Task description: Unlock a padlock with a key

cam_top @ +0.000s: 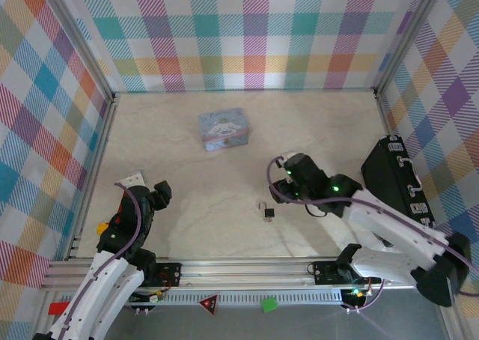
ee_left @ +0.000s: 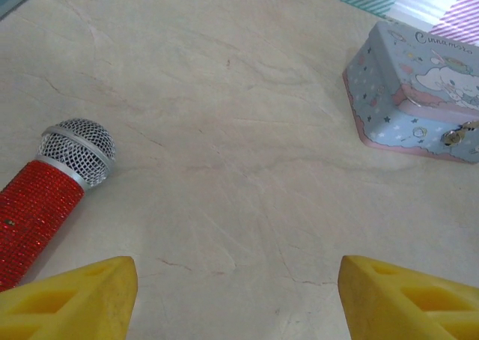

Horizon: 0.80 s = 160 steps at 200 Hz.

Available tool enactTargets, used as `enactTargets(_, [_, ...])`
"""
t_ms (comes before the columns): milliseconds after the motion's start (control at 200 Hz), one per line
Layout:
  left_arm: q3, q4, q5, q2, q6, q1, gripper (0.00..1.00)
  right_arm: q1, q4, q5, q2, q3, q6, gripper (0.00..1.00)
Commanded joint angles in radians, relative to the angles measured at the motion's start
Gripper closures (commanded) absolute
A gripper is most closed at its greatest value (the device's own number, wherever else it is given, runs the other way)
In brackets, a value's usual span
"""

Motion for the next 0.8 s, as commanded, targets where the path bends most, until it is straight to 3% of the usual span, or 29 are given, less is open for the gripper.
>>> enactTargets(0, [0.047,0.047,-0.054,0.018,-0.004,0.009,0.25,0.007,0.138,0.084,-0.116,-0.060,-0.033,0.20])
enactTargets(55, [0.061,0.062,-0.077,0.033,-0.004,0.010,0.14,0.007,0.185,0.111,-0.181,-0.098,-0.045,0.10])
enactTargets(80, [0.065,0.071,-0.087,0.042,-0.004,0.010,0.02,0.007,0.208,0.121,-0.209,-0.118,-0.052,0.06])
enactTargets(95, [0.069,0.076,-0.093,0.046,-0.002,0.009,0.00,0.007,0.221,0.126,-0.224,-0.130,-0.058,0.03])
enactTargets(115, [0.073,0.081,-0.102,0.054,-0.002,0.010,0.00,0.008,0.238,0.133,-0.243,-0.143,-0.064,0.00])
enactTargets(345, [0.118,0.103,-0.252,0.165,-0.004,0.010,0.00,0.006,0.349,0.206,-0.382,-0.268,-0.131,0.01])
enactTargets(540, [0.089,0.273,-0.374,0.248,0.051,0.010,0.00,0.004,0.445,0.298,-0.387,-0.373,-0.223,0.01])
enactTargets(605, [0.054,0.405,-0.411,0.287,0.107,0.010,0.00,0.003,0.478,0.339,-0.378,-0.402,-0.237,0.01])
enactTargets(710, [0.068,0.445,-0.620,0.398,0.099,0.010,0.00,-0.013,0.471,0.403,-0.348,-0.417,-0.235,0.01])
enactTargets(795, [0.085,0.518,-0.667,0.501,0.164,0.012,0.00,-0.038,0.443,0.454,-0.315,-0.418,-0.227,0.01])
